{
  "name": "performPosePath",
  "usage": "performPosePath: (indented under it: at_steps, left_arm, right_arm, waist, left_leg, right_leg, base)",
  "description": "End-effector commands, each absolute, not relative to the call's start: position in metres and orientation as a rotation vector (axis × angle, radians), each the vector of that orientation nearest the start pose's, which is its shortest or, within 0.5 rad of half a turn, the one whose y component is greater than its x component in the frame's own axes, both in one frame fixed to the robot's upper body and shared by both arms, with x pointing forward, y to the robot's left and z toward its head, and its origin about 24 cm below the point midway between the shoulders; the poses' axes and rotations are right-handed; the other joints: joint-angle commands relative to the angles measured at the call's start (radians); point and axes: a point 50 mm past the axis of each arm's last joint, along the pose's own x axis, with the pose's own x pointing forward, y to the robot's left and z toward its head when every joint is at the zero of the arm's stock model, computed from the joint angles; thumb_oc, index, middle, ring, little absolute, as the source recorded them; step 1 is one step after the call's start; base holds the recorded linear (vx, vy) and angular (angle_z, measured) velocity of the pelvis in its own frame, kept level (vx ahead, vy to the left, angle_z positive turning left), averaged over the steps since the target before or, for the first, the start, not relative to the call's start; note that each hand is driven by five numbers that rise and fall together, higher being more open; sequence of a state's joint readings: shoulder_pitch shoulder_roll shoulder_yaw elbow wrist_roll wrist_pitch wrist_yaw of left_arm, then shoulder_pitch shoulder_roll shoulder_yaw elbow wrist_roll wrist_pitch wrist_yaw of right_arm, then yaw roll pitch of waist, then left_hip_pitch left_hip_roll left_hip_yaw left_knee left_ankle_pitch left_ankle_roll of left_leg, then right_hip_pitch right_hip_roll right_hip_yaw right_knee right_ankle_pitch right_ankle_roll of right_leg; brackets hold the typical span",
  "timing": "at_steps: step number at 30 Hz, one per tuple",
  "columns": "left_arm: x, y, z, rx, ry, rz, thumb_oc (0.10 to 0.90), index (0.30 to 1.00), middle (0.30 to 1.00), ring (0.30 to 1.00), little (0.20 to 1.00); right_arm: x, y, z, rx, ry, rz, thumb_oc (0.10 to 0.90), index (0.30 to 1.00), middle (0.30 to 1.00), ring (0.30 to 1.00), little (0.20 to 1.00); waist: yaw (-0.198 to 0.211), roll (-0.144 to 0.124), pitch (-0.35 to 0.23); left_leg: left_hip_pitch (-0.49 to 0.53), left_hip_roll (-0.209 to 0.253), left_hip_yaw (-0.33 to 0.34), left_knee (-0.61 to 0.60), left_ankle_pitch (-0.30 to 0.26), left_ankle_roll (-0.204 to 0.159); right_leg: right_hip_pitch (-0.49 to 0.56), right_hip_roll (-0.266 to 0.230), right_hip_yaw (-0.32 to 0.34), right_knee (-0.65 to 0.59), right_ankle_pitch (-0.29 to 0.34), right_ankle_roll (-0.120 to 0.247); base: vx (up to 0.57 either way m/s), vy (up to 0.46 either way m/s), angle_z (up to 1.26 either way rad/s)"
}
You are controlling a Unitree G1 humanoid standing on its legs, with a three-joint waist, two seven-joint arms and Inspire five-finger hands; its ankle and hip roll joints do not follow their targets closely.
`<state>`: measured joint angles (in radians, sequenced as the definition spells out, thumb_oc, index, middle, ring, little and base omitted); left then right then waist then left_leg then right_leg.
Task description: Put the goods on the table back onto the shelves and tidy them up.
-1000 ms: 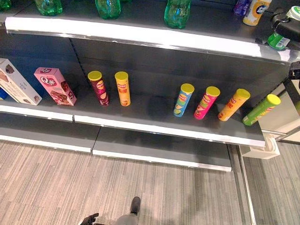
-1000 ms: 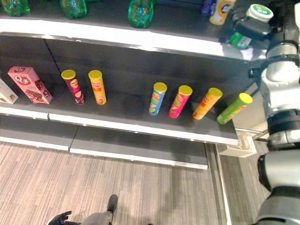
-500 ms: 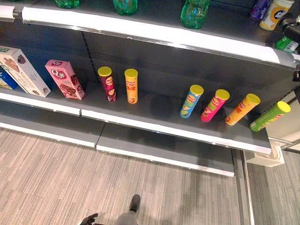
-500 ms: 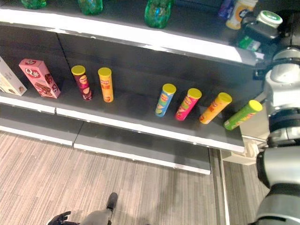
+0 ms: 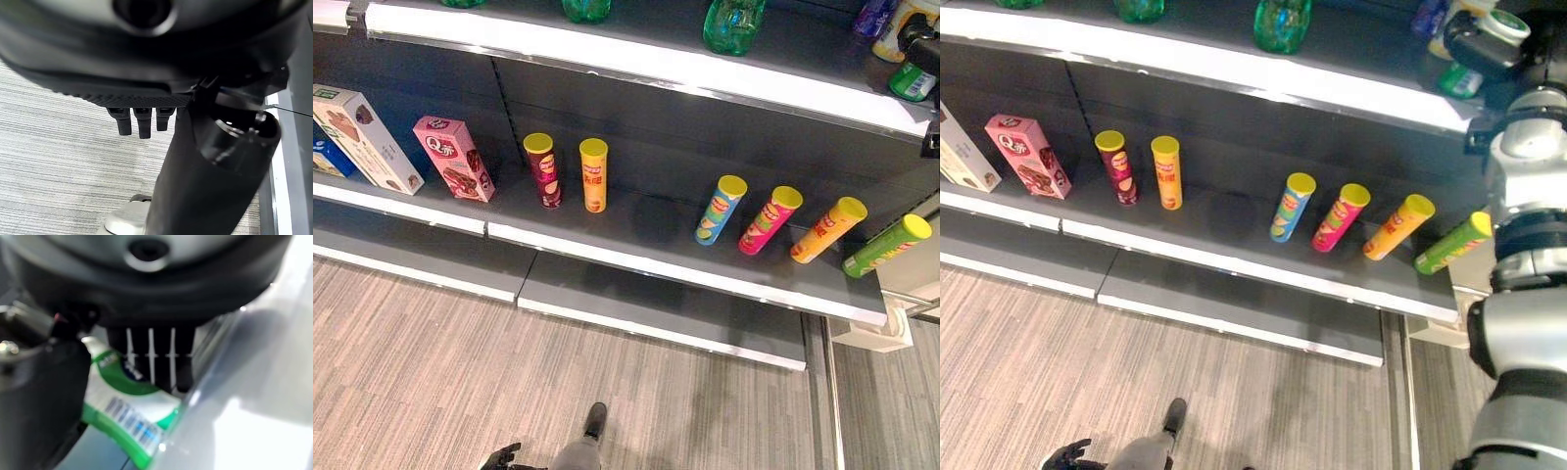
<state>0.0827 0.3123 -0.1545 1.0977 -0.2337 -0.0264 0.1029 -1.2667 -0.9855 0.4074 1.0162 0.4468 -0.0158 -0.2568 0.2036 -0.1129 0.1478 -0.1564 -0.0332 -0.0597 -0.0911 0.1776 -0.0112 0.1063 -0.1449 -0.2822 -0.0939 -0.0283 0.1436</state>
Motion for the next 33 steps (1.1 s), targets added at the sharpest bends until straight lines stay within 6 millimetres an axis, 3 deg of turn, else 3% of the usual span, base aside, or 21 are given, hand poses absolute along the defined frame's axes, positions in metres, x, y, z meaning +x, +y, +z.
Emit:
performPosePath:
  at_steps: [1, 16, 17, 18, 33]
  left_arm:
    - [0.086, 0.28, -0.144, 0.286, 1.126, 0.307, 0.8, 0.9, 0.9, 0.9, 0.9]
    - [0.086, 0.277, -0.146, 0.283, 1.133, 0.301, 0.8, 0.9, 0.9, 0.9, 0.9]
    - [0.087, 0.277, -0.146, 0.286, 1.13, 0.301, 0.8, 0.9, 0.9, 0.9, 0.9]
    - [0.087, 0.277, -0.146, 0.288, 1.13, 0.301, 0.8, 0.9, 0.9, 0.9, 0.9]
    - [0.087, 0.276, -0.146, 0.287, 1.14, 0.291, 0.8, 0.9, 0.9, 0.9, 0.9]
  right_arm:
    - [0.339, -0.335, 0.391, -0.454, -0.573, -0.661, 0.4, 0.3, 0.3, 0.3, 0.3]
    - [0.347, -0.326, 0.386, -0.49, -0.542, -0.636, 0.4, 0.3, 0.3, 0.3, 0.3]
    - [0.348, -0.329, 0.384, -0.505, -0.522, -0.647, 0.703, 0.754, 0.754, 0.754, 0.754]
    - [0.348, -0.328, 0.384, -0.501, -0.522, -0.642, 0.8, 0.9, 0.9, 0.9, 0.9]
    - [0.349, -0.332, 0.379, -0.42, -0.512, -0.633, 0.8, 0.9, 0.9, 0.9, 0.9]
  waist:
    - [0.012, -0.036, -0.045]
    - [0.01, -0.04, -0.043]
    - [0.009, -0.041, -0.042]
    - [0.007, -0.041, -0.042]
    - [-0.013, -0.034, -0.05]
  left_leg:
    - [0.092, 0.031, 0.001, 0.004, -0.173, -0.072]
    - [0.094, 0.03, -0.003, 0.004, -0.173, -0.073]
    - [0.094, 0.03, -0.004, 0.004, -0.173, -0.072]
    - [0.094, 0.03, -0.004, 0.004, -0.173, -0.072]
    - [0.108, 0.03, -0.002, 0.004, -0.179, -0.073]
  right_leg:
    - [0.003, -0.035, 0.022, 0.007, 0.036, 0.057]
    - [0.005, -0.035, 0.014, 0.007, 0.037, 0.054]
    - [0.005, -0.036, 0.013, 0.007, 0.038, 0.055]
    - [0.005, -0.036, 0.013, 0.007, 0.039, 0.054]
    - [0.012, -0.038, 0.014, 0.007, 0.038, 0.054]
  base:
    - [0.0, 0.0, 0.0]
    - [0.0, 0.0, 0.0]
    - [0.0, 0.0, 0.0]
    - [0.0, 0.0, 0.0]
    - [0.0, 0.0, 0.0]
